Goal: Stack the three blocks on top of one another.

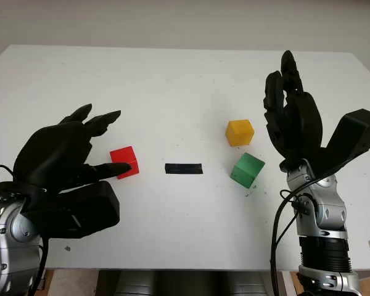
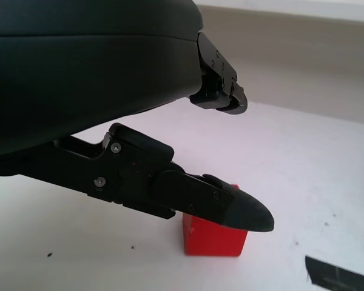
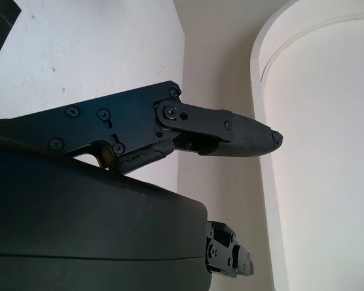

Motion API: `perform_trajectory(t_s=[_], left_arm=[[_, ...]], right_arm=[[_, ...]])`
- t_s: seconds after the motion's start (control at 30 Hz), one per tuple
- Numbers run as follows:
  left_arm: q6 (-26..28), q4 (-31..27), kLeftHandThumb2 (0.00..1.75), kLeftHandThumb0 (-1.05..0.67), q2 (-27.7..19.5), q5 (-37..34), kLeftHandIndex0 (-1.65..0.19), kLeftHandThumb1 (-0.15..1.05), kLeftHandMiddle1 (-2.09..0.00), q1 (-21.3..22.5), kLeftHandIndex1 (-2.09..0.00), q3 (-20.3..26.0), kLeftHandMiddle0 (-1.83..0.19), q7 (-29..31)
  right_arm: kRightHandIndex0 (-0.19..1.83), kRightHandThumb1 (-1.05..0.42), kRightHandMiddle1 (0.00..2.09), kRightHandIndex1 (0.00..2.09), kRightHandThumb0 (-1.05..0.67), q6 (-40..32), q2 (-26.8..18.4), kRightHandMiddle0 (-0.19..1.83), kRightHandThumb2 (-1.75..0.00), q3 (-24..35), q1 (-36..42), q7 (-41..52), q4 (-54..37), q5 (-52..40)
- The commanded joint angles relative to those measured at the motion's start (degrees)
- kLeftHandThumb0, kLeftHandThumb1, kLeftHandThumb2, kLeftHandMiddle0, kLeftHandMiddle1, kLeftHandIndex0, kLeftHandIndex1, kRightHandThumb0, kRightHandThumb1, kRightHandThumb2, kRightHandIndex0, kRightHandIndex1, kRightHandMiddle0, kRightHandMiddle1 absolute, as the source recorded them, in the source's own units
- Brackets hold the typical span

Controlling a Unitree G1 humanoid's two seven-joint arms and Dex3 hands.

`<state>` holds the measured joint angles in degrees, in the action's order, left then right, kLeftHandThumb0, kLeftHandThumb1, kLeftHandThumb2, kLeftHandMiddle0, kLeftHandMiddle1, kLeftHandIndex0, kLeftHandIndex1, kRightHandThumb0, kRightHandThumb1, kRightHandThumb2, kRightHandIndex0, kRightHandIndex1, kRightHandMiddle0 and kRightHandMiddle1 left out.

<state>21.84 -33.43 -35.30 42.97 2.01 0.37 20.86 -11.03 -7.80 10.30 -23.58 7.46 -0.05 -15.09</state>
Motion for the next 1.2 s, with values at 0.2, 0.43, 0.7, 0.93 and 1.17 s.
perform_trajectory(t_s=[0.2, 0.43, 0.7, 0.93, 1.17], left_arm=[[-2.25, 6.53, 0.05, -0.75, 0.41, 6.40, -0.26, 0.99, -0.04, 2.43, -0.04, -3.66, -0.01, -1.37], [-3.20, 11.82, 0.06, -0.75, 0.54, 8.95, -0.29, 0.99, -0.05, 5.71, -0.06, -5.85, 0.00, -0.46], [-3.89, 15.92, 0.05, -0.71, 1.51, 7.88, -0.37, 0.98, -0.06, 8.68, -0.10, -6.62, -0.03, -0.96], [-5.30, 17.42, 0.05, -0.65, 2.47, 6.22, -0.51, 0.97, -0.08, 9.57, -0.17, -6.41, -0.11, -1.77], [-7.13, 17.85, 0.05, -0.57, 2.58, 5.29, -0.51, 0.99, -0.06, 9.27, -0.63, -6.32, -0.24, -4.36]], right_arm=[[-0.19, -1.05, 0.01, 0.02, -0.67, 0.55, 0.32, -0.19, -0.55, 0.12, -0.08, -0.35, -0.30, 0.01], [-0.19, -1.05, 0.01, 0.02, -0.67, 0.77, 0.24, -0.19, -0.55, 0.08, 0.11, -0.56, -0.75, 0.29], [-0.19, -1.05, 0.02, 0.01, -0.68, 1.51, 0.15, -0.19, -0.54, -0.25, 0.49, -0.35, -1.01, 1.25], [-0.19, -1.05, 0.03, 0.02, -0.66, 1.80, 0.03, -0.19, -0.55, -0.21, 0.42, -0.79, -0.74, 1.65], [-0.19, -1.05, 0.01, 0.02, -0.67, 2.01, -0.05, -0.19, -0.56, -0.35, 0.15, -0.76, -0.46, 1.96]])
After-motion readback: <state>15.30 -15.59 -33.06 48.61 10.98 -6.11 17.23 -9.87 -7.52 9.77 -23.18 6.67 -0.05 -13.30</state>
